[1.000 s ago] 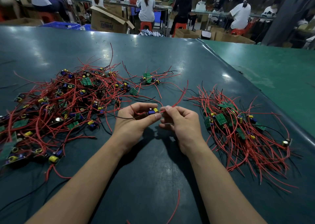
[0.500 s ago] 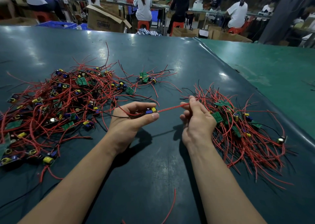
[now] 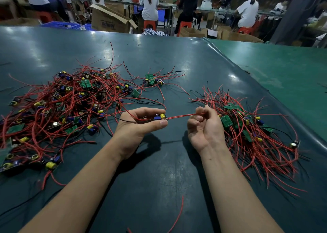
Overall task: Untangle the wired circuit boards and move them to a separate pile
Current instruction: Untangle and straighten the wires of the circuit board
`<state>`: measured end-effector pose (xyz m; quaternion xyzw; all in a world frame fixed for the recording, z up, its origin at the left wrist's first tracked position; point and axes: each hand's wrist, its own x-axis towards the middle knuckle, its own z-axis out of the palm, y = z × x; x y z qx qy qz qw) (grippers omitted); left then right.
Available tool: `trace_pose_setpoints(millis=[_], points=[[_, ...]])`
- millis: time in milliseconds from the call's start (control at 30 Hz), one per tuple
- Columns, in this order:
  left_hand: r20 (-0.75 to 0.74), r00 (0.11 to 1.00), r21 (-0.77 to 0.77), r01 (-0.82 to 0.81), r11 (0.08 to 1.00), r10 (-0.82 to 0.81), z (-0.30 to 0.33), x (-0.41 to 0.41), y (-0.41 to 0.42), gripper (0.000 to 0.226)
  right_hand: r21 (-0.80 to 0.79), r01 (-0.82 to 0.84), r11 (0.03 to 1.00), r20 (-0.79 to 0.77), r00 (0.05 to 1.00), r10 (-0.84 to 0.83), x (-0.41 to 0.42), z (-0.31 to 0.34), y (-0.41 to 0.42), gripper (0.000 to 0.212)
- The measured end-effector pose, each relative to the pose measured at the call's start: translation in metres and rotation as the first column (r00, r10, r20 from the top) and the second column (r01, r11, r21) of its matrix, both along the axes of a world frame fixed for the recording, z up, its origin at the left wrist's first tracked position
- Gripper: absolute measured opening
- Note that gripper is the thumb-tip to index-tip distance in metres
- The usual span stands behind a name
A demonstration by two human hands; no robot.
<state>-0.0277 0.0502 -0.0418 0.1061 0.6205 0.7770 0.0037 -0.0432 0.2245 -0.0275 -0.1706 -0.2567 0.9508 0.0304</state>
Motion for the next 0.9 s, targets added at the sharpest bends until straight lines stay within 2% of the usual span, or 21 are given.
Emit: trace_pose_setpoints(millis=[100,200,267,367,400,467,500,633,767,833,900], points=[[-0.004,1.0,-0.031,0.01,0.999,-0.01,-0.001,0.0,-0.001,0.037,-0.017,-0.052,0.998,-0.033,0.998,0.051,0.0,-0.001,0.0,0.039],[-0.019,1.0,-0.018,-0.012,1.0,0.012,-0.001,-0.001,-0.002,0.037,0.044,-0.004,0.999,-0.038,0.999,0.006,0.0,-0.002,-0.001,0.039],[-0.022,0.998,0.032,-0.063,0.998,0.064,-0.002,-0.003,-0.002,0.033,0.184,-0.018,0.983,-0.059,0.998,0.03,0.001,-0.002,-0.003,0.035],[-0.021,0.99,0.044,-0.141,0.989,0.142,-0.002,-0.004,-0.002,0.027,0.45,-0.173,0.876,-0.05,0.975,0.218,0.008,-0.003,-0.017,0.041],[-0.031,0.989,0.025,-0.144,0.989,0.145,-0.002,-0.003,-0.001,0.028,0.507,-0.222,0.833,-0.042,0.959,0.28,0.011,-0.004,-0.024,0.036],[-0.05,0.99,-0.007,-0.129,0.992,0.129,-0.002,-0.002,0.0,0.028,0.578,-0.237,0.781,-0.042,0.947,0.318,0.014,-0.007,-0.034,0.014],[-0.054,0.991,-0.018,-0.126,0.992,0.125,-0.002,-0.001,0.0,0.028,0.597,-0.215,0.773,-0.049,0.952,0.303,0.014,-0.008,-0.036,0.007],[-0.062,0.985,-0.028,-0.161,0.987,0.159,-0.001,-0.002,0.0,0.028,0.584,-0.049,0.81,-0.108,0.985,0.137,0.008,-0.009,-0.024,0.016],[0.001,0.986,0.116,-0.164,0.98,0.165,0.001,-0.004,-0.001,0.03,0.446,0.18,0.877,-0.106,0.983,-0.148,0.0,-0.008,-0.004,0.019],[0.007,0.983,0.173,-0.182,0.968,0.184,0.002,-0.005,-0.001,0.031,0.447,0.2,0.872,-0.084,0.98,-0.182,-0.001,-0.01,-0.004,0.021],[0.032,0.975,0.269,-0.221,0.937,0.221,0.005,-0.007,-0.002,0.031,0.516,0.173,0.839,-0.068,0.985,-0.161,-0.003,-0.014,-0.009,0.021]])
